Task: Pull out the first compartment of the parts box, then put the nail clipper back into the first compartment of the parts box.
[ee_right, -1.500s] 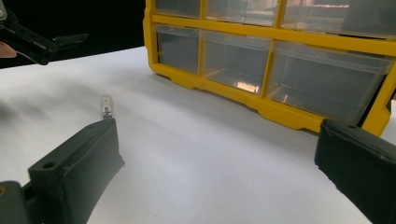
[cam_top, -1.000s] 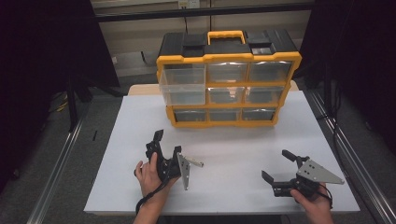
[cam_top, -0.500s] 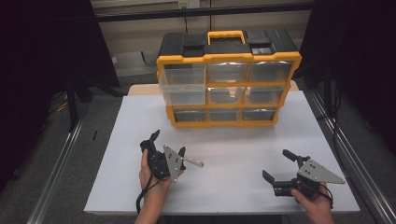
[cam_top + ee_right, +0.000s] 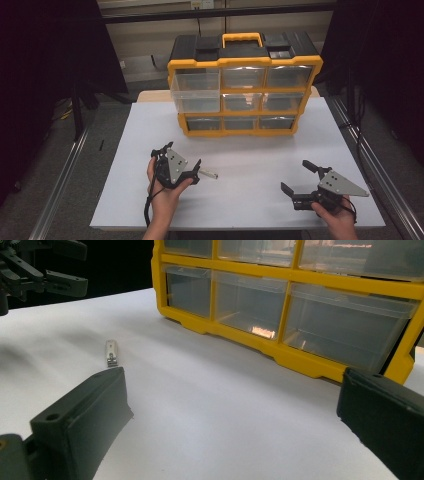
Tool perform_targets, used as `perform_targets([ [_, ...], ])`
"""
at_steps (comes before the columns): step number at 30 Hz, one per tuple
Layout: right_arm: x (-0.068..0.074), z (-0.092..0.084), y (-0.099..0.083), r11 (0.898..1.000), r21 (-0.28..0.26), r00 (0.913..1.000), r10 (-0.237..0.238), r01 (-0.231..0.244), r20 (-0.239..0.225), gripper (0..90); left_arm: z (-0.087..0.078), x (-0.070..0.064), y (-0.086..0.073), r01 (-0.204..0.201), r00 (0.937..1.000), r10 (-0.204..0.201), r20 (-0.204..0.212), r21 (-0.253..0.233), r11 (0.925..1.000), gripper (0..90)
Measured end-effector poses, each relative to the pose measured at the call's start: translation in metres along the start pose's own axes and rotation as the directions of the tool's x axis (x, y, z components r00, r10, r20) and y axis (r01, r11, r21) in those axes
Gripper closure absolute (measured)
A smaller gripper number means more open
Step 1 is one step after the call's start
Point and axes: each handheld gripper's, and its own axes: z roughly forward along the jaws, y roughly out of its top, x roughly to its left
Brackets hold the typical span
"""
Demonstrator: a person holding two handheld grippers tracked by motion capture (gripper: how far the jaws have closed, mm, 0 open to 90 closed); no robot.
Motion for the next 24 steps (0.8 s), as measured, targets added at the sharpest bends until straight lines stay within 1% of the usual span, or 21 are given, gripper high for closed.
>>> perform_targets([
  [1,0.000,0.000,0.000,1.000,0.002,1.0000,-0.001,0.001,0.002,0.0,0.000,0.000,0.000,0.020,0.9997,-0.020,0.016,0.002,0.9998,2.2],
  [3,0.000,0.000,0.000,1.000,0.005,1.0000,0.000,0.000,-0.001,0.0,0.000,0.002,0.000,0.006,0.9996,-0.006,0.028,0.022,0.9997,2.2],
  [4,0.000,0.000,0.000,1.000,0.005,1.0000,-0.001,0.001,-0.002,0.0,0.001,0.001,-0.001,0.030,0.9987,-0.031,0.041,0.019,0.9994,2.1],
  [5,0.000,0.000,0.000,1.000,0.006,1.0000,-0.002,0.002,-0.003,0.0,0.001,0.002,-0.001,0.037,0.9977,-0.038,0.055,0.025,0.9990,2.1],
  [7,0.000,0.000,0.000,1.000,0.007,1.0000,-0.004,0.004,-0.003,0.0,0.002,0.002,-0.001,0.049,0.9965,-0.051,0.066,0.029,0.9984,2.1],
  [8,0.000,0.000,0.000,1.000,0.005,1.0000,-0.003,0.003,-0.002,0.0,0.002,0.003,-0.001,0.048,0.9952,-0.052,0.083,0.048,0.9977,2.1],
  [11,0.000,0.000,0.001,1.000,0.005,1.0000,-0.004,0.004,0.000,0.0,0.003,0.003,-0.001,0.065,0.9895,-0.073,0.125,0.069,0.9955,2.1],
  [12,0.001,0.000,0.000,1.000,0.006,1.0000,-0.001,0.001,-0.002,0.0,0.003,0.003,-0.001,0.076,0.9873,-0.086,0.134,0.076,0.9942,2.2],
  [13,0.001,0.000,0.001,1.000,0.006,1.0000,-0.003,0.003,-0.003,0.0,0.004,0.002,-0.001,0.092,0.9843,-0.101,0.145,0.072,0.9932,2.1],
  [14,0.001,0.000,0.001,1.000,0.008,1.0000,-0.001,0.001,-0.002,0.0,0.005,0.002,-0.001,0.108,0.9782,-0.118,0.171,0.067,0.9919,2.1],
  [15,0.001,0.000,0.000,1.000,0.007,1.0000,-0.002,0.002,0.000,0.0,0.005,0.002,-0.001,0.127,0.9747,-0.137,0.177,0.065,0.9897,2.1],
  [16,0.001,0.000,0.000,1.000,0.007,1.0000,-0.003,0.003,-0.003,0.0,0.005,0.002,-0.001,0.127,0.9747,-0.137,0.177,0.065,0.9897,2.1],
  [17,0.001,0.000,0.000,1.000,0.008,1.0000,-0.006,0.006,-0.006,0.0,0.007,0.002,-0.001,0.131,0.9688,-0.146,0.200,0.088,0.9874,2.1],
  [18,0.001,0.000,0.000,1.000,0.006,1.0000,-0.006,0.006,-0.004,0.0,0.007,0.002,-0.002,0.142,0.9637,-0.159,0.214,0.096,0.9852,2.0],
  [19,0.000,0.000,0.000,1.000,0.006,1.0000,-0.006,0.006,-0.003,0.0,0.009,0.002,-0.002,0.158,0.9533,-0.181,0.242,0.110,0.9813,2.0],
  [20,0.000,0.000,0.001,1.000,0.003,1.0000,-0.007,0.007,-0.003,0.0,0.009,0.003,-0.002,0.151,0.9525,-0.177,0.248,0.120,0.9813,2.1],
  [21,0.000,0.000,0.000,1.000,0.004,1.0000,-0.002,0.002,-0.002,0.0,0.010,0.002,-0.002,0.163,0.9498,-0.190,0.248,0.126,0.9786,2.1],
  [22,0.000,0.000,0.000,1.000,0.005,1.0000,-0.001,0.001,-0.001,0.0,0.010,0.002,-0.001,0.159,0.9490,-0.191,0.251,0.140,0.9773,2.1],
  [24,0.000,0.000,0.000,1.000,0.005,1.0000,-0.004,0.005,-0.002,0.0,0.012,0.001,-0.001,0.183,0.9393,-0.218,0.265,0.150,0.9715,2.1],
])
